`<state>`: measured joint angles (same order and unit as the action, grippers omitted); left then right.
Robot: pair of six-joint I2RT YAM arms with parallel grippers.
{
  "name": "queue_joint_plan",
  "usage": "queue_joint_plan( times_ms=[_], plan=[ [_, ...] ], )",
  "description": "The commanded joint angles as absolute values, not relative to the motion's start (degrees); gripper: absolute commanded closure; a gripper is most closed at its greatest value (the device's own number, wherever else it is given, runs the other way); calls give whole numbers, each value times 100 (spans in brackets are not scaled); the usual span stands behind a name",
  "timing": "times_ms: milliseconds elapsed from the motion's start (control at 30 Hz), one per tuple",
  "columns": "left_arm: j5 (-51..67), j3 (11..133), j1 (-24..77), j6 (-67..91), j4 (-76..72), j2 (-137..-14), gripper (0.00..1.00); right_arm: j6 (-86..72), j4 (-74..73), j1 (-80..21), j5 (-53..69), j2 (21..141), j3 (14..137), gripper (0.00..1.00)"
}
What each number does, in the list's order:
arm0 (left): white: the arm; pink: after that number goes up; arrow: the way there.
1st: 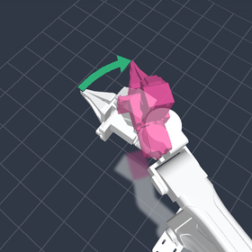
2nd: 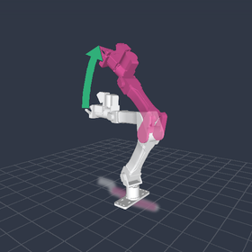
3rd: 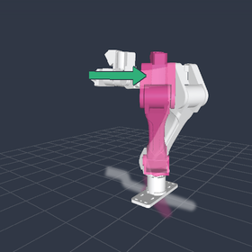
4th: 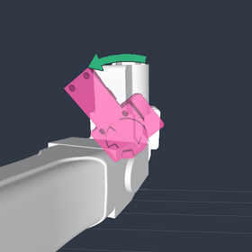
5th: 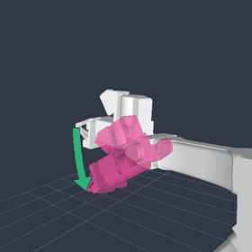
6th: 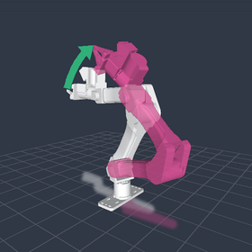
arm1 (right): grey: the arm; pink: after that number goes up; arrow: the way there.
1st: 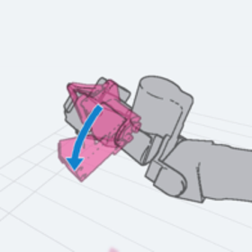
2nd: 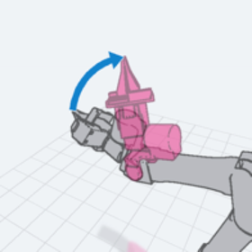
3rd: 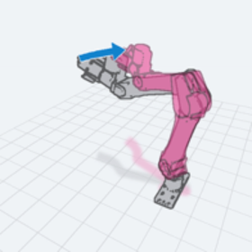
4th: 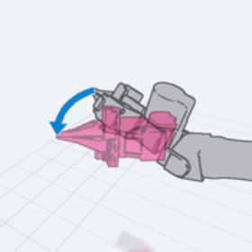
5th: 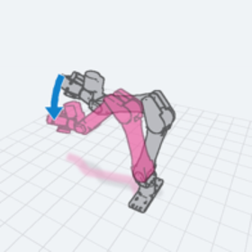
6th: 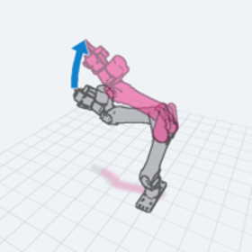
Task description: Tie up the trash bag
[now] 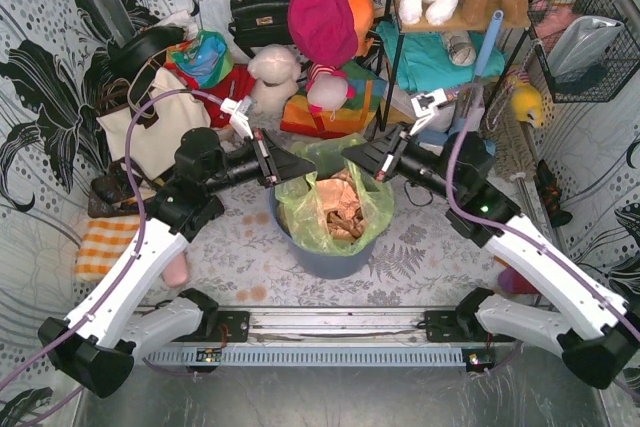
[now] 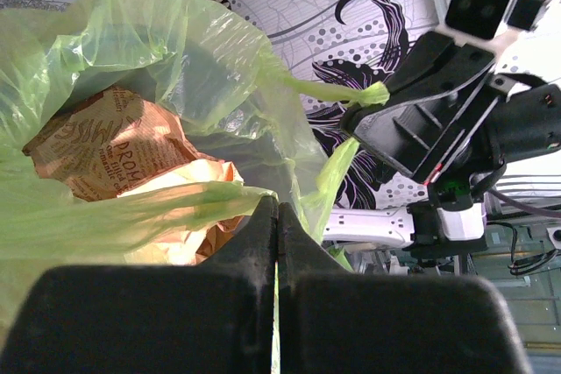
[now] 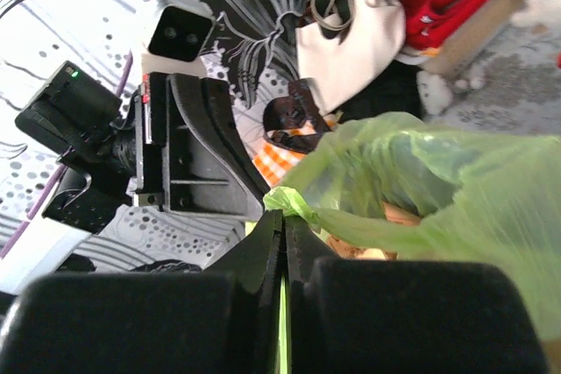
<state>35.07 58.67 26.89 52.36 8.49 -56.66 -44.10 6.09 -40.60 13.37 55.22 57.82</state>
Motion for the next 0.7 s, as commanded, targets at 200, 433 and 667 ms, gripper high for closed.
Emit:
queue_joint_plan(
  times_ms=[200, 433, 667],
  plan=[
    [3774, 6148, 2672, 5402, 216, -5704, 100, -4767, 2378, -4104, 2253, 6284, 6119, 100],
    [3393, 6792, 2672, 5066, 828, -5747, 100, -4574, 1969, -4104, 1078, 6019, 5996, 100],
    [1975, 7286, 2672, 4390, 2291, -5889, 100, -4488, 1059, -4098, -157, 5975, 5955, 100]
  ],
)
